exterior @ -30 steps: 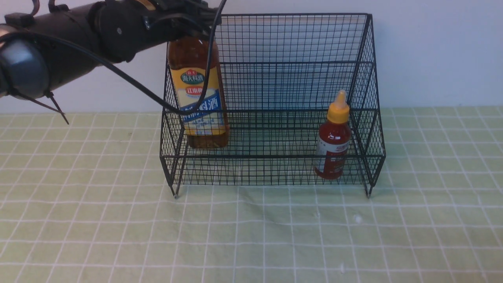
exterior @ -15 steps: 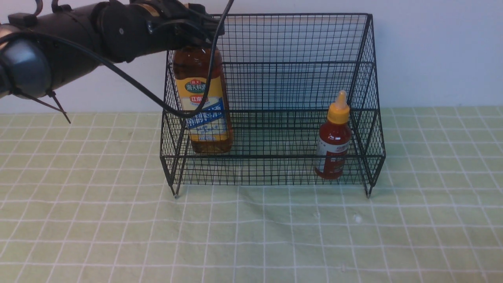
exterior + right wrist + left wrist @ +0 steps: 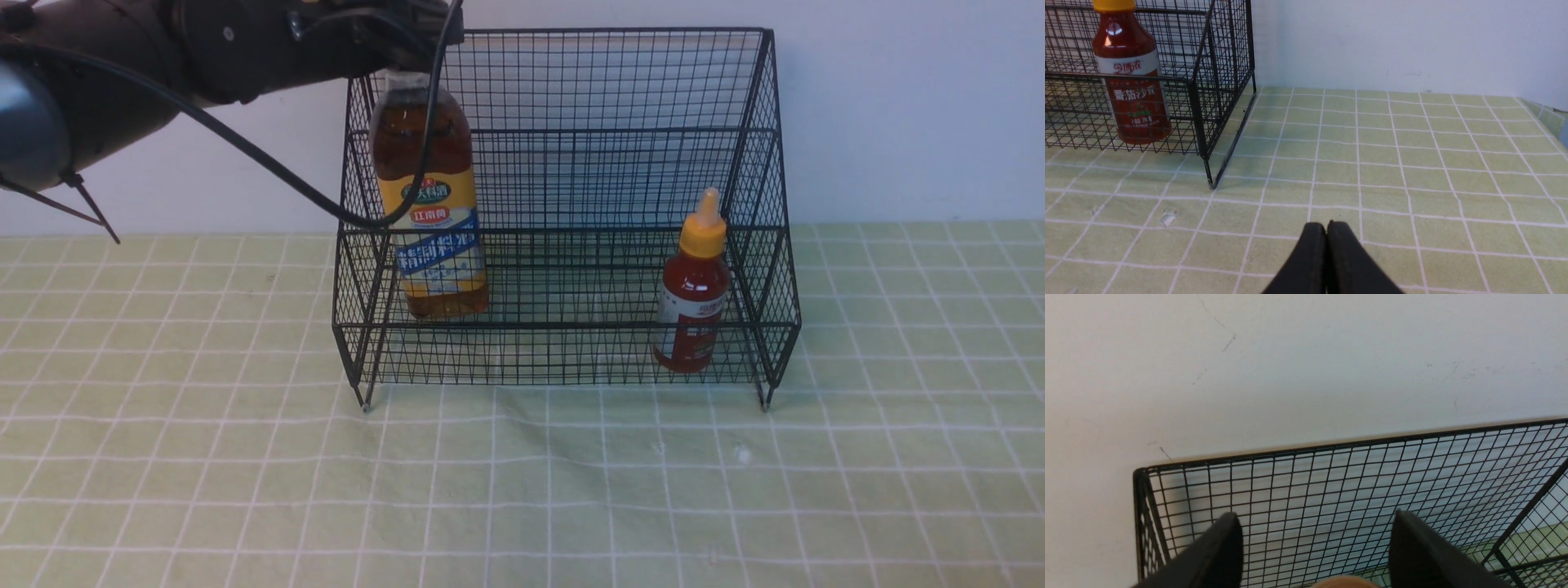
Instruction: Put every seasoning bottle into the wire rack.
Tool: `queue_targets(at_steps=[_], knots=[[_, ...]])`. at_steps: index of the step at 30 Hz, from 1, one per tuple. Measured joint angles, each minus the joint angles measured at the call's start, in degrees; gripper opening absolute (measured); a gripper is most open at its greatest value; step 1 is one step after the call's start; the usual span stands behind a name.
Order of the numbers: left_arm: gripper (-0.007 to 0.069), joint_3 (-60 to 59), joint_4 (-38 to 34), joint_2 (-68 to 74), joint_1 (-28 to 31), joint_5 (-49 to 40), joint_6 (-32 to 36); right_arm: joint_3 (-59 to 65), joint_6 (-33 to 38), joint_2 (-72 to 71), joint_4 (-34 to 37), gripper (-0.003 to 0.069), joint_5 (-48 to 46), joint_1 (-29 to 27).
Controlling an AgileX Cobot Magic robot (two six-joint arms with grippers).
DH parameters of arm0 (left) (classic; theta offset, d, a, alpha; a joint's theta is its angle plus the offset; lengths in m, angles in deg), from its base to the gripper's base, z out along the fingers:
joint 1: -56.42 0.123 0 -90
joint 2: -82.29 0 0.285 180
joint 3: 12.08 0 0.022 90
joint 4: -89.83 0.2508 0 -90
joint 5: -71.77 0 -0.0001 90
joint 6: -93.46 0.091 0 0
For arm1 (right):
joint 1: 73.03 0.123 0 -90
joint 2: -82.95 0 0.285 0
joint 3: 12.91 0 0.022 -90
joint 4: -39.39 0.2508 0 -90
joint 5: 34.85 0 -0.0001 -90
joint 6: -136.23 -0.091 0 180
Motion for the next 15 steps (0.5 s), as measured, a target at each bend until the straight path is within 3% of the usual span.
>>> queue_targets(at_steps=[11, 15], knots=[[0.0428, 0.0, 0.0, -6.5, 0.0, -2.1, 1.8, 0.0, 0.0, 0.0, 0.0, -0.0015, 0.0, 0.0], [0.0407, 0.0, 0.0, -10.5, 0.0, -7.9, 1.8, 0.0, 0.0, 0.0, 0.0, -0.0015, 0.0, 0.0]])
